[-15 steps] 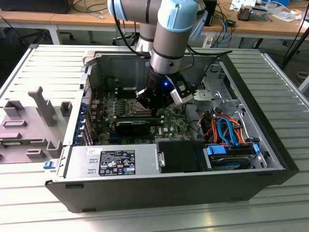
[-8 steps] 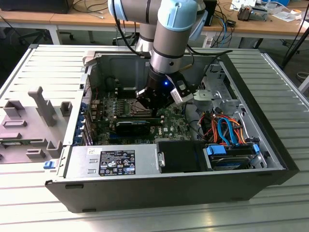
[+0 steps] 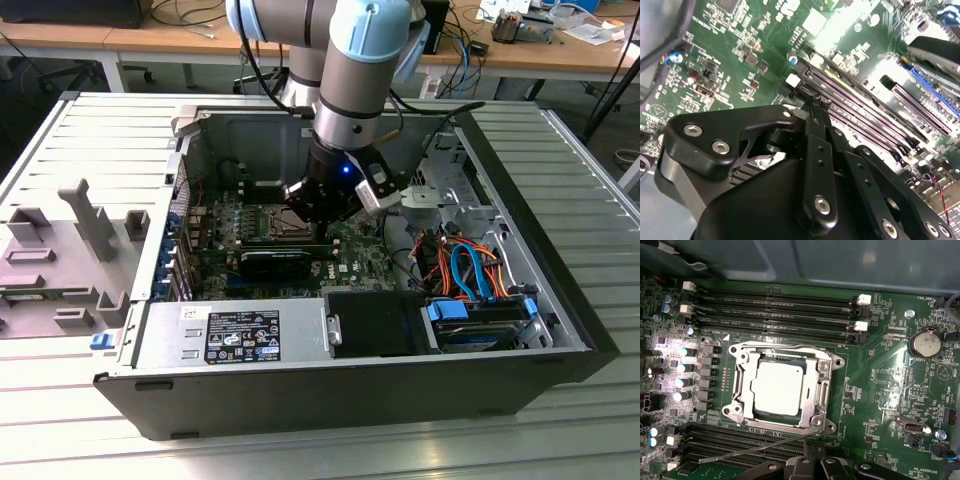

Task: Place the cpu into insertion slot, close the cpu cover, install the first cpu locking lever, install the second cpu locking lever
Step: 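Install the second cpu locking lever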

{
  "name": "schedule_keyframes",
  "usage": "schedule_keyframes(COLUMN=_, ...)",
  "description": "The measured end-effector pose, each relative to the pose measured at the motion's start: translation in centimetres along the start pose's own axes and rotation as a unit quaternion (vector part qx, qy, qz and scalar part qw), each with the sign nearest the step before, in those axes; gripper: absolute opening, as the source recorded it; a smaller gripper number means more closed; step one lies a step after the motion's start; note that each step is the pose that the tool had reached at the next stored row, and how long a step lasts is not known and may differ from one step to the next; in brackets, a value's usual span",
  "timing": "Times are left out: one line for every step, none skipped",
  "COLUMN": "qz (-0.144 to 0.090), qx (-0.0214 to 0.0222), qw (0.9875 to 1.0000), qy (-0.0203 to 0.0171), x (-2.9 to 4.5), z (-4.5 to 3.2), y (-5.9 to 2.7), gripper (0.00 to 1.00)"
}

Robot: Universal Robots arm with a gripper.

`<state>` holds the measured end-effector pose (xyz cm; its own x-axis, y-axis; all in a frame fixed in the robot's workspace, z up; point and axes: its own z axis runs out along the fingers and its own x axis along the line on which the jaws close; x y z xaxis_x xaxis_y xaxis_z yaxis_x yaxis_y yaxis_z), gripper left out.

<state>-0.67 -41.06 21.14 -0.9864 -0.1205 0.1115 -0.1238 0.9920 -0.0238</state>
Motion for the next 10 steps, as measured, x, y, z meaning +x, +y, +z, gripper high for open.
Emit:
schedule_keyframes(qz=0.0, qx=-0.0032, qw=1.0, qy=-0.0005, x=0.17, z=0.03, y=0.04, gripper=0.11)
schedule_keyframes(qz=-0.001, qx=-0.0051, qw=1.0, qy=-0.0008, x=0.3, z=0.04, y=0.06, gripper=0.11)
schedule_keyframes(qz=-0.001, qx=-0.007, qw=1.0, qy=-0.001, x=0.43, z=0.05, y=0.07, gripper=0.11)
schedule_keyframes(qz=-0.001, qx=-0.0094, qw=1.0, qy=-0.0013, x=0.54, z=0.06, y=0.08, gripper=0.11)
schedule_keyframes(qz=-0.001, qx=-0.0125, qw=0.9999, qy=-0.0017, x=0.62, z=0.06, y=0.09, gripper=0.11)
schedule_keyframes(qz=-0.002, qx=-0.0154, qw=0.9999, qy=-0.0021, x=0.7, z=0.08, y=0.06, gripper=0.11)
schedule_keyframes(qz=-0.002, qx=-0.0179, qw=0.9998, qy=-0.0025, x=0.8, z=0.1, y=-0.01, gripper=0.11)
schedule_keyframes(qz=-0.002, qx=-0.0202, qw=0.9998, qy=-0.0027, x=0.93, z=0.11, y=-0.1, gripper=0.11)
schedule_keyframes(qz=-0.003, qx=-0.0234, qw=0.9997, qy=-0.0032, x=1.23, z=0.16, y=-0.31, gripper=0.11)
schedule_keyframes(qz=-0.003, qx=-0.0261, qw=0.9996, qy=-0.0037, x=1.54, z=0.19, y=-0.56, gripper=0.11)
